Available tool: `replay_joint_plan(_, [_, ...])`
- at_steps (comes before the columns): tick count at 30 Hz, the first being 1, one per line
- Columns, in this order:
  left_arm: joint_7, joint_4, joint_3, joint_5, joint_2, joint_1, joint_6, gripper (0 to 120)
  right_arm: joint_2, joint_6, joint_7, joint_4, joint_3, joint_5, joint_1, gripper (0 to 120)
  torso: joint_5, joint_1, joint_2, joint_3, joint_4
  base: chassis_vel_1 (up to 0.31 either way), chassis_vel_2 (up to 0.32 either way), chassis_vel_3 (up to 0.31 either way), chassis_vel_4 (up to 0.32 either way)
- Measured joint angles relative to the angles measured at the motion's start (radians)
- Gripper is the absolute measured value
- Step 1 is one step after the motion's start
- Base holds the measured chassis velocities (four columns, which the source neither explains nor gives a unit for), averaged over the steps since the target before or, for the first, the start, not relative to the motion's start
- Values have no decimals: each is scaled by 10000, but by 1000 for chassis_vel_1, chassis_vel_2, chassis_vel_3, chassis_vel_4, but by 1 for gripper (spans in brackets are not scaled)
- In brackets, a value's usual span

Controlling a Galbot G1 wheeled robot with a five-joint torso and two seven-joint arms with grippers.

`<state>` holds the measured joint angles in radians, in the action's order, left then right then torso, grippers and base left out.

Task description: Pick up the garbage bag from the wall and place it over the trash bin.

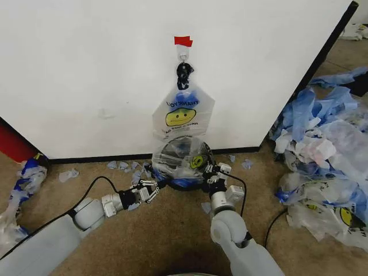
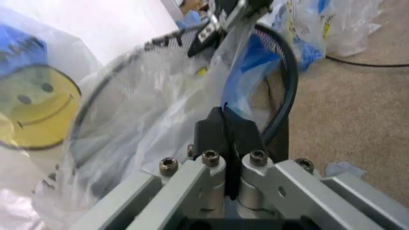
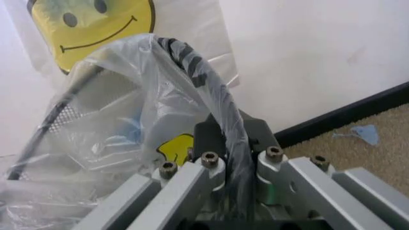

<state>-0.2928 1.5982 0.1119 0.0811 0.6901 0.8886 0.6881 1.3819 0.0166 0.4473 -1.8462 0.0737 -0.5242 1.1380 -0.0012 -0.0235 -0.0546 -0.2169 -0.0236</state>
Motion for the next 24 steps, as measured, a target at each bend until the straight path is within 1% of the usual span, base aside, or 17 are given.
replay_joint_plan(5, [4,446,-1,0,-219,72,6,0,58,33,-33,116,49,-10,-16,0,0,0,0,1,-1,0,0,0,0])
replay_joint_plan(8, [-8,983,29,8,-460,302,11,0,115,61,-52,254,89,-13,-64,0,-1,0,0,1,-3,0,0,0,0])
replay_joint_plan(10, [-28,1589,-70,6,-681,699,10,0,166,78,-57,454,112,-45,-159,0,0,0,0,1,1,0,0,0,0])
replay_joint_plan(11, [-28,1589,-70,6,-681,699,10,0,166,78,-57,454,112,-45,-159,0,0,0,0,1,1,0,0,0,0])
replay_joint_plan(15, [-90,2100,-280,-7,-870,1127,-4,0,216,95,-68,626,117,-67,-243,0,0,0,0,1,0,0,0,0,0])
replay_joint_plan(21, [-182,2066,-395,-16,-892,1348,52,0,251,100,-84,633,119,-73,-257,0,1,0,0,1,0,0,0,0,0])
replay_joint_plan(24, [-302,1576,-403,-190,-643,1460,274,0,256,78,-71,341,121,-157,-200,0,-1,0,0,0,-1,0,0,0,0])
